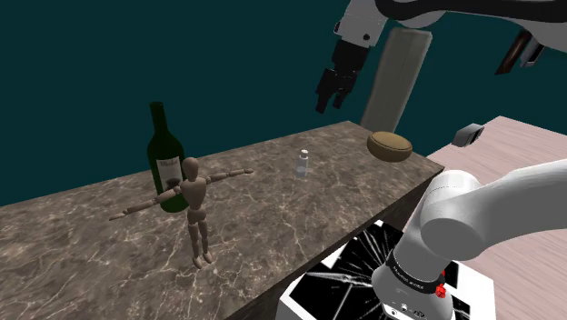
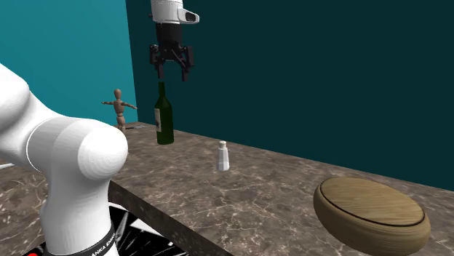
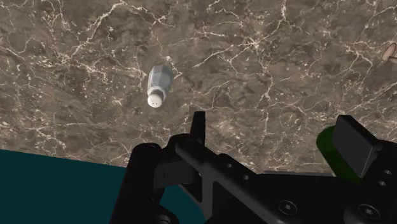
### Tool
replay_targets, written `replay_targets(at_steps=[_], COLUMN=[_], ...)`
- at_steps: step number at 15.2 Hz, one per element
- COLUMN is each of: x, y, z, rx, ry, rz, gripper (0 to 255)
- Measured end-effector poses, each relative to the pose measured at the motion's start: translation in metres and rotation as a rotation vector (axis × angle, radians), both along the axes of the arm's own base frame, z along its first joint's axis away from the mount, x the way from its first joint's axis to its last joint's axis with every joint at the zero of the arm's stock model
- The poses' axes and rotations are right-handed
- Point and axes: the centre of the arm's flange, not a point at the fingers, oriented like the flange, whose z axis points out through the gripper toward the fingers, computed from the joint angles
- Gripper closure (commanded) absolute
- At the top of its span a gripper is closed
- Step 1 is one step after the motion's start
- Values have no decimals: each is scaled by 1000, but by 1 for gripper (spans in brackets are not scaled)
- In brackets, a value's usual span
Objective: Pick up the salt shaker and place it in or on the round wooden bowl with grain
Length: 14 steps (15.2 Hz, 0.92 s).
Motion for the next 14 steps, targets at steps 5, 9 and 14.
replay_targets(at_steps=[5,9,14], x=[9,22,40], y=[-18,-41,-71], z=[-37,-78,-131], rx=[4,8,14], ry=[-14,-34,-60], rz=[-27,-62,-107], gripper=[0,0,0])
